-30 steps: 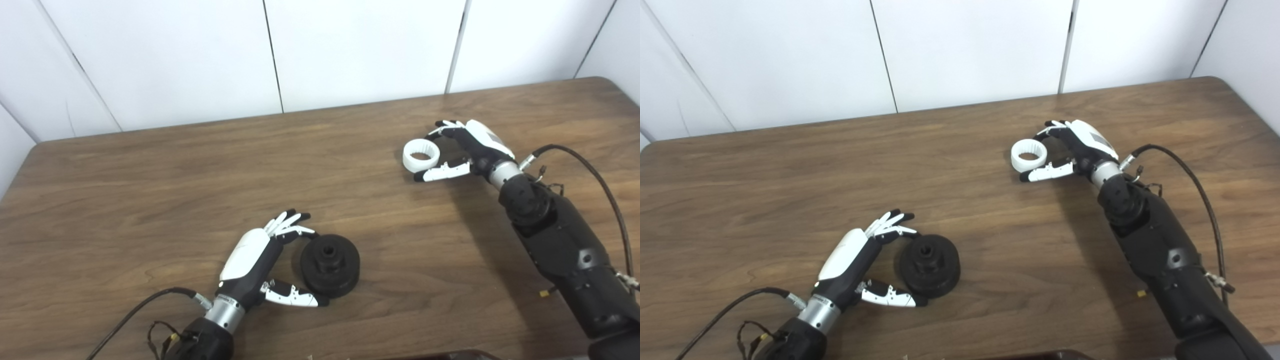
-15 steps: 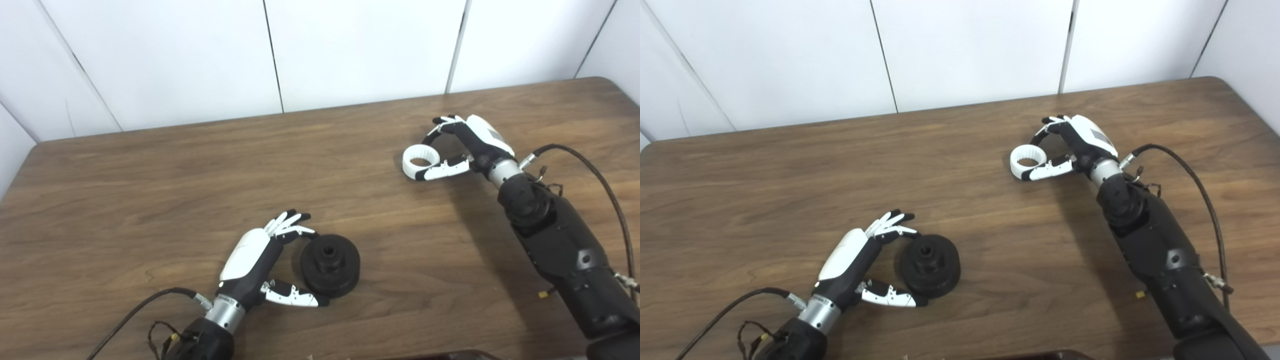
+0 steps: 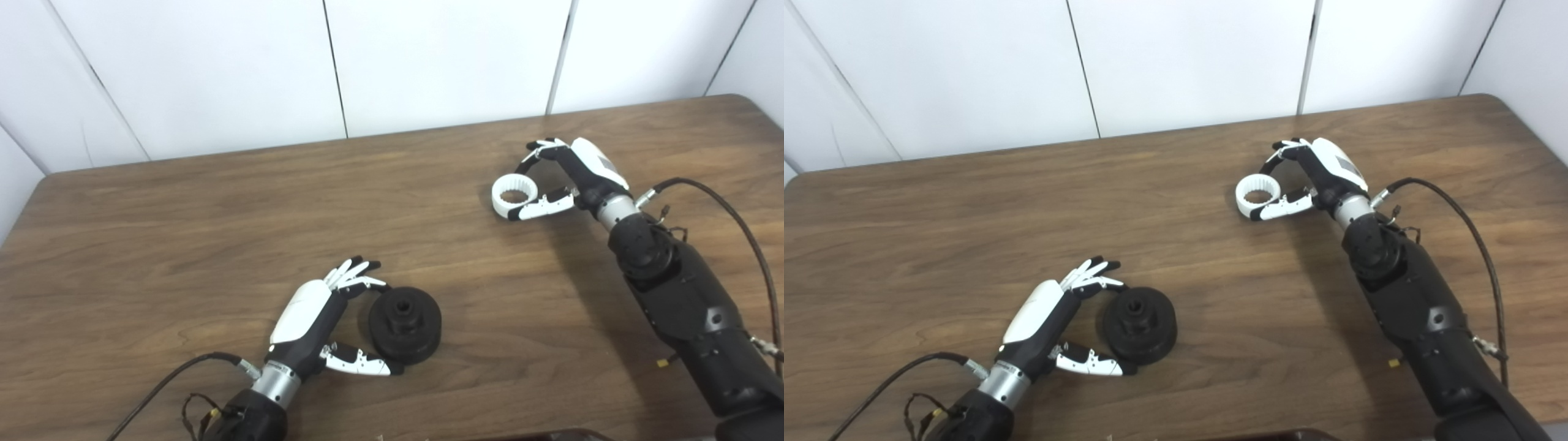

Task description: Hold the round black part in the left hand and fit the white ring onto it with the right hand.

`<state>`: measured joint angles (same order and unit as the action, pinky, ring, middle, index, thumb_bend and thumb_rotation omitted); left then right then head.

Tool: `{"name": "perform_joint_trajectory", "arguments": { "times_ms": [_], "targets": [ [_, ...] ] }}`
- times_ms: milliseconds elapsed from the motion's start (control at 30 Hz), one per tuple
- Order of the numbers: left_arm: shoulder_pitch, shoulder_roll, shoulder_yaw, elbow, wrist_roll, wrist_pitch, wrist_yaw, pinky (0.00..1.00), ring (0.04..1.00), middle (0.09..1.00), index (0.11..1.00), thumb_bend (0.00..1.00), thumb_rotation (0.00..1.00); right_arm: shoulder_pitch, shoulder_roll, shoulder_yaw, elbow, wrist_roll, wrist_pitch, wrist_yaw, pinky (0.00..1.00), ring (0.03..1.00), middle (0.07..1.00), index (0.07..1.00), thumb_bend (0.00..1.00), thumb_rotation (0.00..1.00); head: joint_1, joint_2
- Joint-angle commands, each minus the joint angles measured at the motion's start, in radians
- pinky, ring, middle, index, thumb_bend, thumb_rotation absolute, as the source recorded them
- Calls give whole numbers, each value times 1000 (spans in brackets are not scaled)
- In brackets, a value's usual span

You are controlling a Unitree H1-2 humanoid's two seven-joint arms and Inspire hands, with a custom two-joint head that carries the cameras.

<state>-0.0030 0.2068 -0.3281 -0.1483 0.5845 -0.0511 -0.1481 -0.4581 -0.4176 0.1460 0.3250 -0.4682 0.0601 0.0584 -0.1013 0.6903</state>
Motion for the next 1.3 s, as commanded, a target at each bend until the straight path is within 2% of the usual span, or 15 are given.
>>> {"name": "perform_joint_trajectory", "arguments": {
  "times_ms": [0,267,300,333,400,933,1267],
  "targets": [
    [-10,2,-3,-22,19,-2,1,984,993,930,657,826,228,-31,-7,-16,-23,7,-31,-26,923,964,879,576,836,254,-1,1],
    [-13,-1,-5,-15,20,-3,3,989,993,929,659,824,232,-31,-7,-20,-29,12,-26,-24,913,962,876,571,820,235,1,-2],
    [-14,-2,-5,-13,20,-2,3,991,994,929,658,825,232,-31,-7,-21,-31,13,-25,-23,912,962,875,532,676,195,1,-2],
    [-14,-2,-5,-13,19,-1,3,992,995,930,657,825,231,-30,-6,-22,-35,15,-22,-21,911,963,875,512,602,174,1,-2],
    [-15,-2,-5,-11,19,-3,3,994,996,931,657,825,228,-29,-6,-24,-40,19,-19,-18,911,963,875,495,541,157,1,-3],
    [-17,-9,-6,-8,21,11,-2,1000,1000,937,664,826,213,-24,-9,-31,-60,34,-12,-6,905,951,867,490,524,153,10,-9],
    [-22,-17,-11,14,31,1,12,1000,1000,932,662,828,225,29,4,-63,-271,118,45,73,939,952,859,488,524,156,23,-14]
  ]
}}
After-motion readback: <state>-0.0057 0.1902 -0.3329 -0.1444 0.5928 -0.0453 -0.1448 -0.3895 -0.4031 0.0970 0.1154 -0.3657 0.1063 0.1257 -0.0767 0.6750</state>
